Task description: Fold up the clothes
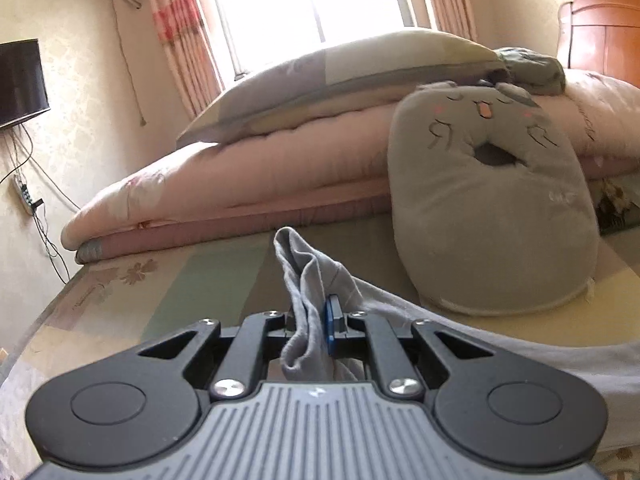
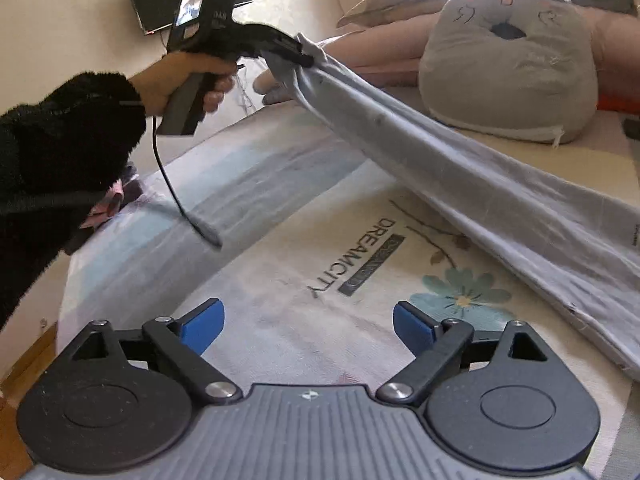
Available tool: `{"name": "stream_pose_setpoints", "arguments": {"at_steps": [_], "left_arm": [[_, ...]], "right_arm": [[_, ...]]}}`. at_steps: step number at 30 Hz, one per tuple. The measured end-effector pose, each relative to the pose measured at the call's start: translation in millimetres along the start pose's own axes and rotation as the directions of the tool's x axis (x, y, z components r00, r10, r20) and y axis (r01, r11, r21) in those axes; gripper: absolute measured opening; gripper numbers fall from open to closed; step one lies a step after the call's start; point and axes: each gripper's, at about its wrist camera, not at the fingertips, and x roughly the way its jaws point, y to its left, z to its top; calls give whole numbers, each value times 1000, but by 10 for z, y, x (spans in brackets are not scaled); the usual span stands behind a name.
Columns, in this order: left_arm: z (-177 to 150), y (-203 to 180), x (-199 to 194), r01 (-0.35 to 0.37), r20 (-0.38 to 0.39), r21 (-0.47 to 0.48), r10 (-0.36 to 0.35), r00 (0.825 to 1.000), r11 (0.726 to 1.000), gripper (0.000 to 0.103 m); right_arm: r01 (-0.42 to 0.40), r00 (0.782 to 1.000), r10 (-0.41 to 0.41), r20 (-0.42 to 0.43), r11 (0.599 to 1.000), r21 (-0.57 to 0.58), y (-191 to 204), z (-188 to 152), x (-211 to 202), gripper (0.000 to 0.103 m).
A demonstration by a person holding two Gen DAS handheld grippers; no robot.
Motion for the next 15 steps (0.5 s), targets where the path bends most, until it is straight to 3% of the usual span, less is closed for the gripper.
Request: {"name": "stream_pose_setpoints", "arguments": {"at_steps": [5,8,11,15], "left_arm": [[-86,81,298,-43,-44,-43,41,998,998,8],[-239,97,572,-53,-126,-75,43,991,996,26],[-412,75,820,-84,-237,-55,69,969,995,41],[-557,40,859,-131,-273,0,126,954,991,42]], "right_arm": [[21,999,-21,-33,1000,11,-40,-54,125,95],[30,998,-30,-51,999,11,-65,-82,196,95],[30,998,-30,-57,1000,1,-67,-99,213,95],[30,998,-30,-56,1000,-6,-48,-110,225,95]]}}
